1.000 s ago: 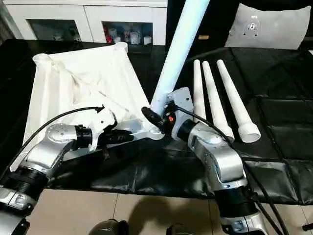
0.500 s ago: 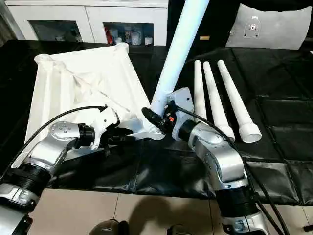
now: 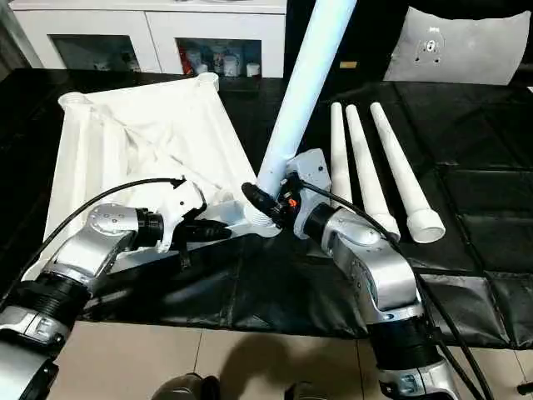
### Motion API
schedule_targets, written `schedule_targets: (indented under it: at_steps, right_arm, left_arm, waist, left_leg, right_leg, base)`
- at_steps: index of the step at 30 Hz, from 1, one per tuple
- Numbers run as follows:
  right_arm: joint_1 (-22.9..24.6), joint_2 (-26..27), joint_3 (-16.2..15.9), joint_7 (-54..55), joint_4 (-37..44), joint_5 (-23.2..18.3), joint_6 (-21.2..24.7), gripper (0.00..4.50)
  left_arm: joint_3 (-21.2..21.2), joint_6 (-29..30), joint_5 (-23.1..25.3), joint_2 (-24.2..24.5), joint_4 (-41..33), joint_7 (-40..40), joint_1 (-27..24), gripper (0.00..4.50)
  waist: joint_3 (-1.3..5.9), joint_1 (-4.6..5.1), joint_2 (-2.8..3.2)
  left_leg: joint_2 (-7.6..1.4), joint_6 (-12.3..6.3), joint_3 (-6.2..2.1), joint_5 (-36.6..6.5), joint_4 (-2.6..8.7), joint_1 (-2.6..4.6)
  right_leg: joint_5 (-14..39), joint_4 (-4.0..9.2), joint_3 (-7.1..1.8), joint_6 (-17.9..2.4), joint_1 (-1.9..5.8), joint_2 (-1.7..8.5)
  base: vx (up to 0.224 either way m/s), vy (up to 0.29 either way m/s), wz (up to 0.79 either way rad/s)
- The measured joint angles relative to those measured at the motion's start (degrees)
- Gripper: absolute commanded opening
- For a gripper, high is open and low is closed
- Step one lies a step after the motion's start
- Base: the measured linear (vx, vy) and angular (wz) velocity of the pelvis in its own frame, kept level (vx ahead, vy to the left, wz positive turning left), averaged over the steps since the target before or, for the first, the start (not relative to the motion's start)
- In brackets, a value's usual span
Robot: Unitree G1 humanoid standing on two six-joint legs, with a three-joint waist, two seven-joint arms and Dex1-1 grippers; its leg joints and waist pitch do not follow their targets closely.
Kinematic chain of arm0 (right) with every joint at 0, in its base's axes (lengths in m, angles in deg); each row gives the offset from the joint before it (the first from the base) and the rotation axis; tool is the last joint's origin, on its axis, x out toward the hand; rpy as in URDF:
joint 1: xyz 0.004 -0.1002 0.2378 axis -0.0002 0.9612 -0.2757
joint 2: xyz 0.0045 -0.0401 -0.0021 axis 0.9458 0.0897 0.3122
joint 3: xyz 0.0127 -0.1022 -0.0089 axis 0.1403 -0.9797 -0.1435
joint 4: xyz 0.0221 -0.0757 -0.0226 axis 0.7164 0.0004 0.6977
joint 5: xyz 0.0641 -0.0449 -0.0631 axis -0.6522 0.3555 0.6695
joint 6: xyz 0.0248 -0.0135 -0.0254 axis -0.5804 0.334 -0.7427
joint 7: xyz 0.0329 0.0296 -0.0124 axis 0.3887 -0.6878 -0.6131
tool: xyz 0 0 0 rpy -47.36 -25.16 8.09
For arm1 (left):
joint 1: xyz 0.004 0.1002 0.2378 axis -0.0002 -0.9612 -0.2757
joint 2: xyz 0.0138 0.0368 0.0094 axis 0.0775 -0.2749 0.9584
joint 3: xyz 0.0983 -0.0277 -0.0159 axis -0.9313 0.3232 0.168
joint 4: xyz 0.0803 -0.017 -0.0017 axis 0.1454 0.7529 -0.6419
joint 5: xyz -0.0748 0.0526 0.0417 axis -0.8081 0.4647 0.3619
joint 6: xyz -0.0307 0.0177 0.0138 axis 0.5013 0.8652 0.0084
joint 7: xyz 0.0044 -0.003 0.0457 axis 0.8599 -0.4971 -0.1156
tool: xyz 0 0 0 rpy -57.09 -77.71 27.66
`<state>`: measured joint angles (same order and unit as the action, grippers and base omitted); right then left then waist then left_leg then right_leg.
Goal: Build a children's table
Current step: Insert table leg to table base
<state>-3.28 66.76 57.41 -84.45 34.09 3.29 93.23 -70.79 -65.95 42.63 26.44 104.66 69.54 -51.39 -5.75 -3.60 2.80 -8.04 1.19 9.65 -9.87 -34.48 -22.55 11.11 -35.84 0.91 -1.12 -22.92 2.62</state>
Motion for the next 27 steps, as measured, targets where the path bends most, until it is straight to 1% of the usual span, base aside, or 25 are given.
schedule_targets:
  at_steps: [4, 5, 7, 9, 14, 23, 27]
  right_arm:
    - [-1.11, -1.04, -0.88, -1.35, -0.98, 0.38, 0.19, 1.9]
    - [-1.56, -1.54, -1.22, -2.02, -1.61, 0.58, 0.21, 1.9]
    - [-1.91, -2.36, -1.24, -2.45, -2.52, 0.74, 0.47, 1.9]
    - [-2.11, -2.99, -1.52, -3.45, -3.25, 1.25, 1.11, 1.9]
    - [-2.95, -3.05, -2.87, -4.9, -4.08, 1.74, 1.23, 1.9]
    - [-5.48, -3.48, -3.39, -6.12, -6.91, 1.98, 1.96, 1.9]
    - [-6.56, -4.39, -3.3, -6.82, -7.65, 2.04, 4.0, 1.9]
  left_arm:
    - [-0.74, -2.81, 0.72, 1.47, -0.86, 1.26, -0.45, 0.0]
    - [-0.61, -3.96, 0.6, 2.16, -1.48, 1.94, -1.2, 0.0]
    - [-0.41, -4.86, 0.29, 2.88, -2.34, 3.06, -2.13, 0.0]
    - [-0.34, -5.09, 0.05, 2.97, -2.39, 3.64, -2.22, 0.0]
    - [-0.36, -5.61, 0.09, 2.98, -2.09, 3.59, -2.22, 0.0]
    - [-0.35, -6.13, 0.08, 3.11, -1.83, 3.95, -2.23, 0.0]
    - [-0.32, -6.21, 0.01, 3.29, -1.87, 4.68, -2.24, 0.0]
  waist:
    - [0.0, 0.12, 0.0]
    - [0.0, 0.26, -0.01]
    - [0.0, 0.19, -0.01]
    - [0.0, 0.04, -0.01]
    - [0.0, 0.08, -0.02]
    - [0.01, 0.09, -0.03]
    - [0.01, 0.08, -0.04]
  left_leg:
    - [0.0, -0.01, 0.01, 0.0, 0.06, -0.02]
    - [0.0, -0.01, 0.01, -0.01, 0.1, -0.02]
    - [0.0, -0.01, 0.03, -0.01, 0.18, -0.02]
    - [0.0, -0.01, 0.03, -0.01, 0.2, -0.05]
    - [0.0, -0.01, 0.05, 0.0, 0.18, -0.06]
    - [0.0, -0.01, 0.06, 0.0, 0.18, -0.04]
    - [0.0, -0.02, 0.07, -0.01, 0.18, -0.05]
  right_leg:
    - [0.01, 0.08, 0.0, 0.02, -0.01, -0.01]
    - [0.02, 0.09, 0.0, 0.03, -0.03, -0.01]
    - [0.04, 0.15, 0.01, 0.06, -0.04, -0.01]
    - [0.04, 0.16, 0.03, 0.06, -0.06, -0.02]
    - [0.04, 0.17, 0.02, 0.06, -0.05, 0.0]
    - [0.04, 0.17, 0.02, 0.06, -0.05, 0.0]
    - [0.04, 0.19, 0.02, 0.06, -0.04, 0.0]
  base:
    - [0.0, 0.0, 0.0]
    - [0.0, 0.0, 0.0]
    - [0.0, 0.0, 0.0]
    - [0.0, 0.0, 0.0]
    - [0.0, 0.0, 0.0]
    - [0.0, 0.0, 0.0]
    - [0.0, 0.0, 0.0]
